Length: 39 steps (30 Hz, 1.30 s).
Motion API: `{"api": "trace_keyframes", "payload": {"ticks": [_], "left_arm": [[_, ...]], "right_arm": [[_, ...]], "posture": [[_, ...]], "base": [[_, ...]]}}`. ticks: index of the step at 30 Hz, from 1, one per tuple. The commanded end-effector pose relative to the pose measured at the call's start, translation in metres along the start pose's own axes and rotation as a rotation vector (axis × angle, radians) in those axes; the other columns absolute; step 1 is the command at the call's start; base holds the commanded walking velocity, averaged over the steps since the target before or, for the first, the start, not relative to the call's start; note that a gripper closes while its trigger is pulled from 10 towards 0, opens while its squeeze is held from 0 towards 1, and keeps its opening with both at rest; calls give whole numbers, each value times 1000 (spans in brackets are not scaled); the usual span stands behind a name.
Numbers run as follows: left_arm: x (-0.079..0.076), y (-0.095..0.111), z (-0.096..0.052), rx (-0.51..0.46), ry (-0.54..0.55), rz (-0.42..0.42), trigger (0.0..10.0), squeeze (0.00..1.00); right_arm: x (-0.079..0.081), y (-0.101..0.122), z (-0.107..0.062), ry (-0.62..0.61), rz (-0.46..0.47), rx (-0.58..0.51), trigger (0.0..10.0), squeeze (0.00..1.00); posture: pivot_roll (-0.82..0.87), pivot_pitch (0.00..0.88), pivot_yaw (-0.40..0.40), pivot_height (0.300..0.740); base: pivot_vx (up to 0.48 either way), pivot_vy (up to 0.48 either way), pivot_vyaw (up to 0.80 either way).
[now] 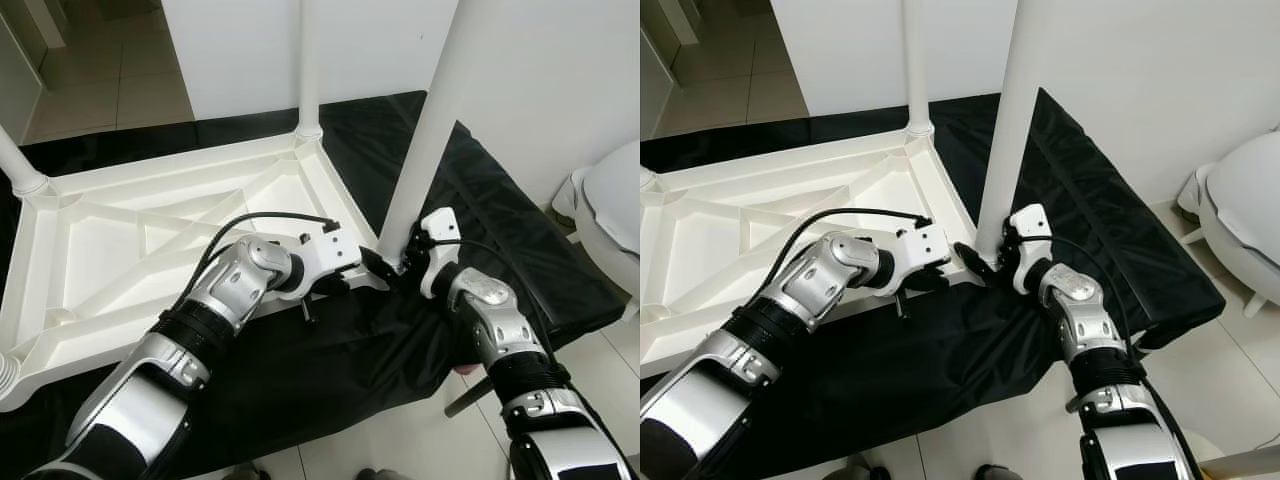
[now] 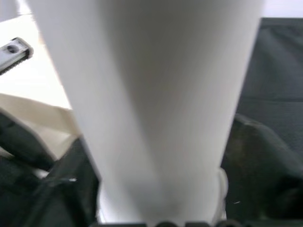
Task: Building children table
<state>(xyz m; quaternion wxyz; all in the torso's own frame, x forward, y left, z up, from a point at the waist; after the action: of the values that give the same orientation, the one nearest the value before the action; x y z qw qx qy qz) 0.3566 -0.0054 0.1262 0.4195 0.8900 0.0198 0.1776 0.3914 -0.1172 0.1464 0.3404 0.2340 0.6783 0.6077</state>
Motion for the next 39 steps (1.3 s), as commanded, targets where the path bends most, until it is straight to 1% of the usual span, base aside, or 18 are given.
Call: {"api": "trace_keyframes", "payload": {"ticks": [1,2,3,4,5,7,8,15,18,21,22,26,28,29,30,32,36,39], "left_arm": [[-1,1,-2,7,-17,30,10000,0],[-2,1,-2,7,-18,30,10000,0],[-1,1,-2,7,-18,29,10000,0],[-1,1,-2,7,-18,29,10000,0],[-1,1,-2,6,-19,29,10000,0],[-2,1,-2,6,-19,28,10000,0],[-2,2,-2,6,-19,29,10000,0],[-1,2,-2,4,-19,28,10000,0],[0,2,-2,2,-14,25,10000,0],[0,2,-2,1,-11,23,10000,0],[0,2,-2,1,-11,23,10000,0],[-1,2,-1,-3,-14,19,10000,0],[-1,2,-1,-3,-14,19,10000,0],[-2,2,-1,-3,-15,18,10000,0],[-2,2,-1,-3,-15,18,10000,0],[-2,3,-1,-4,-16,18,10000,0],[-2,3,-1,-5,-15,18,10000,0],[-2,4,1,-8,-16,20,10000,0]], "right_arm": [[-5,-2,-3,-8,13,8,4431,0],[-3,-4,-4,4,16,10,1569,0],[-1,-7,-5,14,19,15,0,0],[-1,-7,-5,14,19,15,0,0],[2,-11,-6,26,26,23,1294,0],[3,-14,-7,34,31,29,1294,0],[4,-15,-8,38,36,32,0,0],[5,-20,-10,15,84,27,0,0],[-6,-19,-6,-111,124,18,0,0],[-15,-16,-2,-246,130,6,0,0],[-15,-16,-2,-246,130,6,0,0],[-14,-11,3,-349,178,-18,0,0],[-14,-11,3,-349,178,-18,0,0],[-15,-12,5,-425,210,-13,0,0],[-15,-12,5,-425,210,-13,0,0],[-15,-12,5,-490,236,-9,0,0],[-14,-10,7,-533,228,-14,0,0],[-10,-8,9,-709,230,3,0,0]], "posture": [[-45,69,60,740],[-46,70,60,740],[-45,70,60,740],[-45,70,60,740],[-47,72,61,740],[-47,72,61,740],[-47,73,62,740],[-48,75,61,740],[-47,75,57,740],[-50,78,54,740],[-50,78,54,740],[-52,81,52,740],[-52,81,52,740],[-58,85,53,740],[-58,85,53,740],[-63,87,51,740],[-64,87,51,740],[-72,84,52,740]], "base": [[0,0,0],[0,0,0],[0,0,0],[0,0,0],[0,0,0],[0,0,0],[0,0,0],[0,0,0],[0,0,0],[0,0,0],[0,0,0],[0,0,0],[0,0,0],[0,0,0],[0,0,0],[0,0,0],[0,0,0],[0,0,0]]}}
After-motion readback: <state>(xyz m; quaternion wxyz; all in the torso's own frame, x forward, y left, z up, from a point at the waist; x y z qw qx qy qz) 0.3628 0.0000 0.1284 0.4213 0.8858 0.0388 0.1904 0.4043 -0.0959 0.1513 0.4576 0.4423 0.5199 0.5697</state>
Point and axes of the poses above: a point about 5 cm out from each wrist's last joint towards the gripper, its own z axis pointing out of the wrist towards the gripper, its own y axis along the axis of the wrist's last joint, x = y × z, the point moved 6 cm from there along z, pointing out of the wrist towards the gripper, and after that the axes turned 1 degree about -z, right-handed, at the moved point
